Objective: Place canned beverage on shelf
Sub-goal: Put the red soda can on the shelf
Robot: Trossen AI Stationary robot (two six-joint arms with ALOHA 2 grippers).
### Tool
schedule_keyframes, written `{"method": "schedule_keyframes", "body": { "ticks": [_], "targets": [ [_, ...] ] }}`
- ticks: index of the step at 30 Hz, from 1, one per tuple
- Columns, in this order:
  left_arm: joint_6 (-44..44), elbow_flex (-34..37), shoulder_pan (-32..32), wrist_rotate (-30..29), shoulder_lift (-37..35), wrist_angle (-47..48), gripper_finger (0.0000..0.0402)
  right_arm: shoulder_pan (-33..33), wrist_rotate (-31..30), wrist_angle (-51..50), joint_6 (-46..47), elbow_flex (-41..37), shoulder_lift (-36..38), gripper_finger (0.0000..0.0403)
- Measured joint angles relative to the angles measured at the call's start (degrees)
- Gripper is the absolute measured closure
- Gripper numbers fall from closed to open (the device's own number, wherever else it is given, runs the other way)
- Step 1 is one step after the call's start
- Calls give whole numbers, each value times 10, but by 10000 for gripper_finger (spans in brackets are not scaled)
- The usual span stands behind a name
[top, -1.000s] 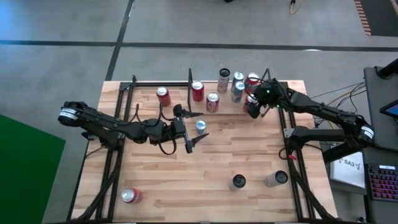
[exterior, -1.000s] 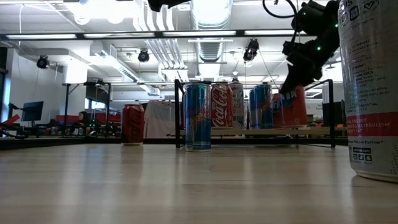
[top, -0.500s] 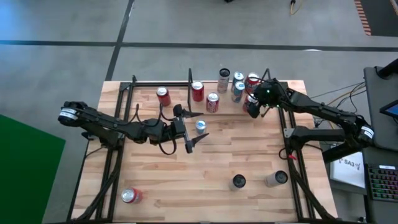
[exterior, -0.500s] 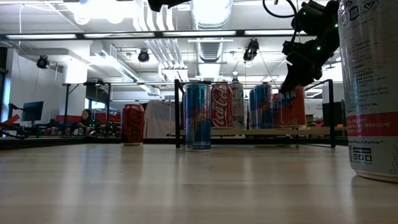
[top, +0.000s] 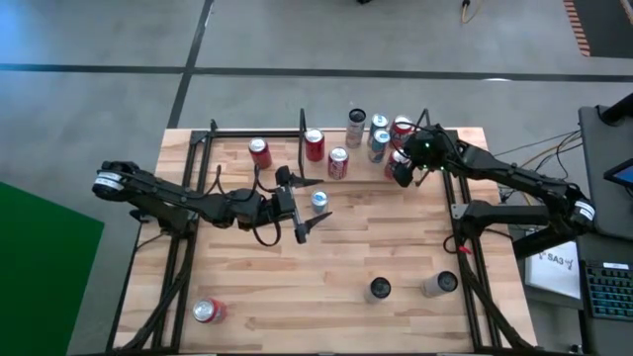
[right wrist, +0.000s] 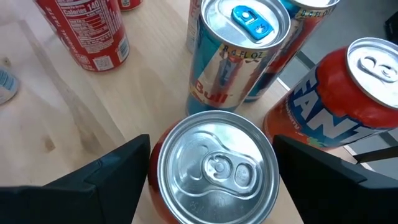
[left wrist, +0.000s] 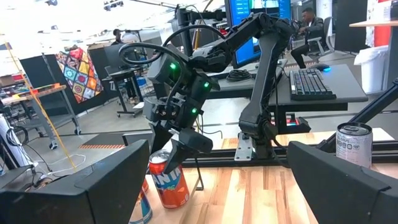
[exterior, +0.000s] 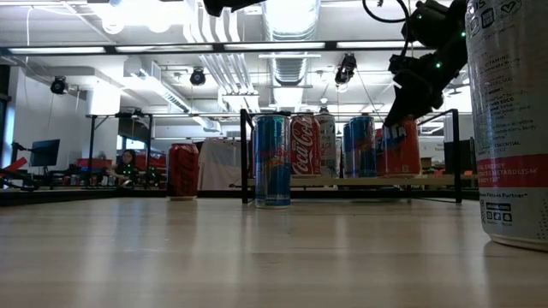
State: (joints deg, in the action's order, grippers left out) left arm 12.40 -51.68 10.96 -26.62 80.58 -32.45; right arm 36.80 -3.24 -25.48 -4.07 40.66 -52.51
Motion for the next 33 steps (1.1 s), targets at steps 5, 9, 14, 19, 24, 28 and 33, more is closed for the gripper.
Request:
{"method": "schedule_keyframes", "body": {
  "ticks": [5,9,14,19,24,28,33],
  "targets": [
    [0,0,0,0,0,0,35,0,-4,1,-3,12,3,76],
    [3,0,0,0,0,0,35,0,-8,-11,-4,35,6,78],
    [3,0,1,0,0,0,35,0,-13,-43,11,77,8,83],
    [-14,0,2,-7,-1,0,35,-23,-8,-78,34,121,8,104],
    [-26,1,2,-9,-15,16,35,-73,2,-106,77,154,7,149],
    [-15,16,2,-9,-30,21,35,-120,7,-117,132,162,6,209],
    [-10,47,2,-10,-67,21,35,-169,7,-122,210,162,4,294]
  ]
}}
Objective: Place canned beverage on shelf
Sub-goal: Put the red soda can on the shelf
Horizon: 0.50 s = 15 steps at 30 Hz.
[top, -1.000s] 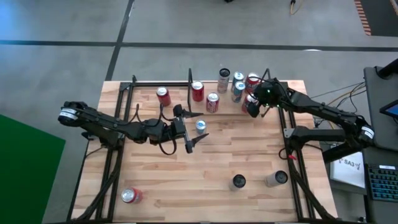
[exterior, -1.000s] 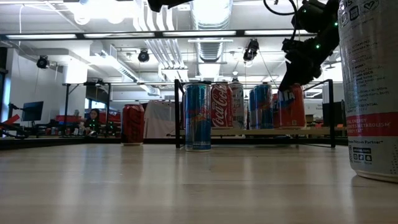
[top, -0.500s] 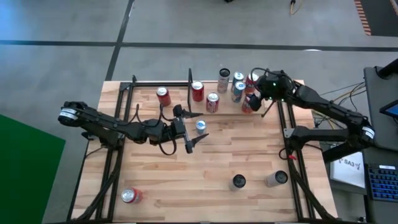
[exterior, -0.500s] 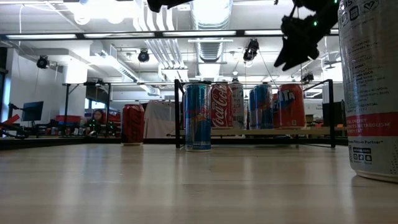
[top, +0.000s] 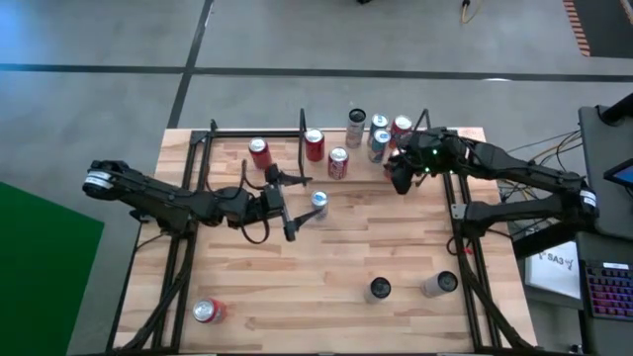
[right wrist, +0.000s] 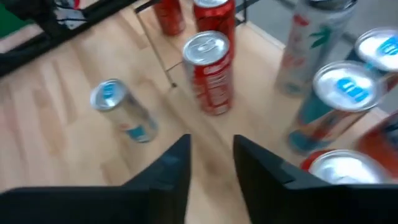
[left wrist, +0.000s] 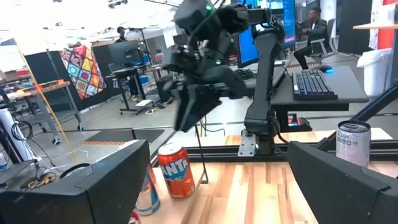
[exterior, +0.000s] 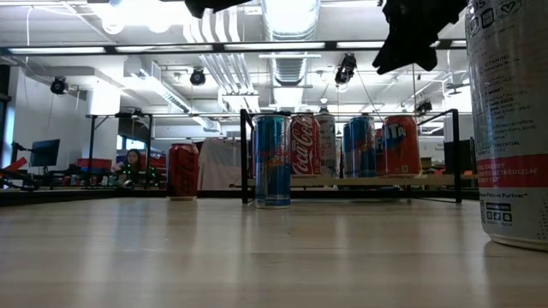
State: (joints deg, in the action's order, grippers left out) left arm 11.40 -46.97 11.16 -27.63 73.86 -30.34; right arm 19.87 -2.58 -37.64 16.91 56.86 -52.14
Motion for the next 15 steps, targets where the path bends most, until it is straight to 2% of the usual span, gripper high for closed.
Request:
{"method": "schedule_keyframes", "body": {
  "ticks": [6,9,15],
  "targets": [
    [20,49,0,-4,-65,-1,35,-40,-4,-28,68,0,-21,382],
    [30,68,0,-5,-92,-1,35,-45,-10,-57,98,0,-42,390],
    [43,79,-1,-62,-114,-1,35,-45,-86,-134,131,-1,-82,390]
  ]
}}
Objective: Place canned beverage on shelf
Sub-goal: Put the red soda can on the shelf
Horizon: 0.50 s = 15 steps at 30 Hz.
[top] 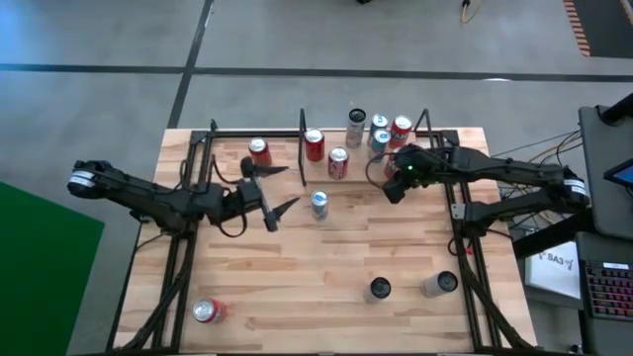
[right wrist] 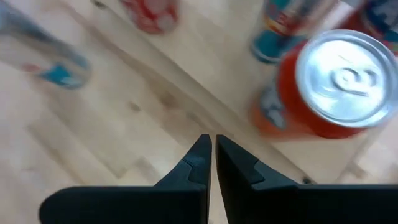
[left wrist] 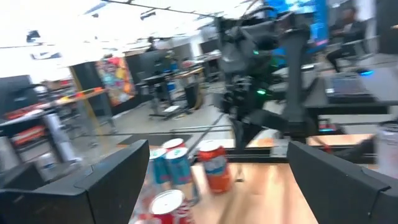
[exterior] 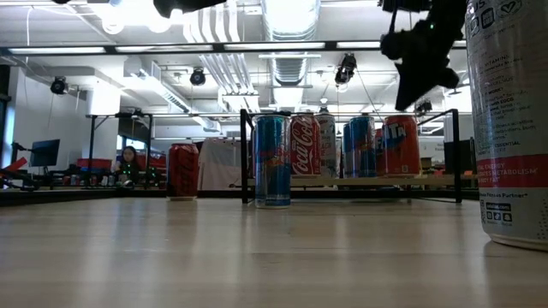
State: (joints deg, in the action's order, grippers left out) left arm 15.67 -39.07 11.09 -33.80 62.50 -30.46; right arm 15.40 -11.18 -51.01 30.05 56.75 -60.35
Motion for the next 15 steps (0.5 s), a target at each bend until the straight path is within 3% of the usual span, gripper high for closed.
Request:
{"method": "schedule_keyframes", "body": {
  "ticks": [5,15],
  "targets": [
    [28,-2,0,-58,6,1,35,4,-32,-10,2,0,-17,390],
    [44,-2,-11,-63,8,1,35,47,-60,-12,-4,2,-24,390]
  ]
}}
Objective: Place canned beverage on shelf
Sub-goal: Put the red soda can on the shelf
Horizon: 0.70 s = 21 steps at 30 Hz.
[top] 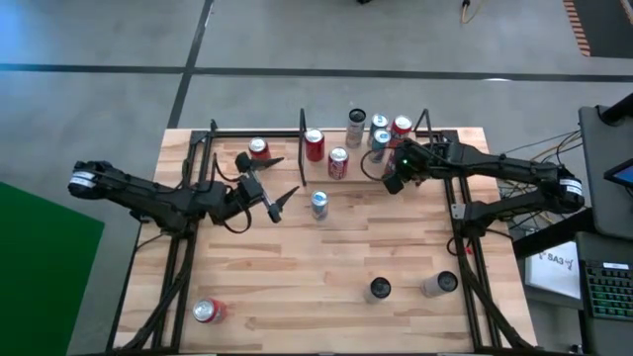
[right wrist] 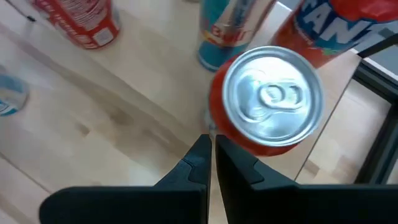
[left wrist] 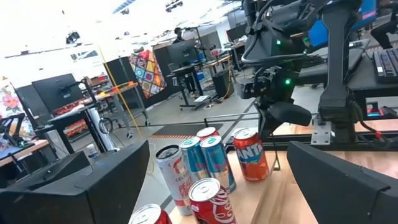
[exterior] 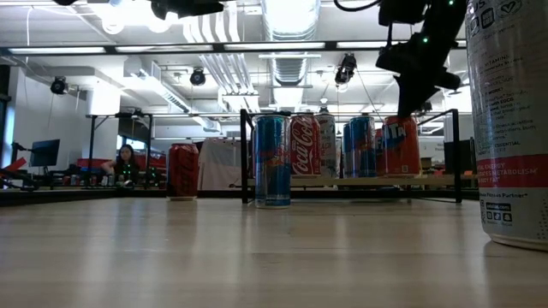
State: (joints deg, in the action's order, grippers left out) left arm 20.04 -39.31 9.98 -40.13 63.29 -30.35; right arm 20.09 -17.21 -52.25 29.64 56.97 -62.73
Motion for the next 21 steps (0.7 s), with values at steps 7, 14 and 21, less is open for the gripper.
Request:
{"method": "schedule_keyframes", "body": {
  "ticks": [7,14,21],
  "targets": [
    [3,0,-1,0,0,0,35,25,-9,-14,-3,0,1,390],
    [4,0,-1,0,0,0,35,33,-26,-29,-3,0,5,390],
    [4,0,-1,-1,0,0,35,36,-38,-51,-7,7,11,390]
  ]
}}
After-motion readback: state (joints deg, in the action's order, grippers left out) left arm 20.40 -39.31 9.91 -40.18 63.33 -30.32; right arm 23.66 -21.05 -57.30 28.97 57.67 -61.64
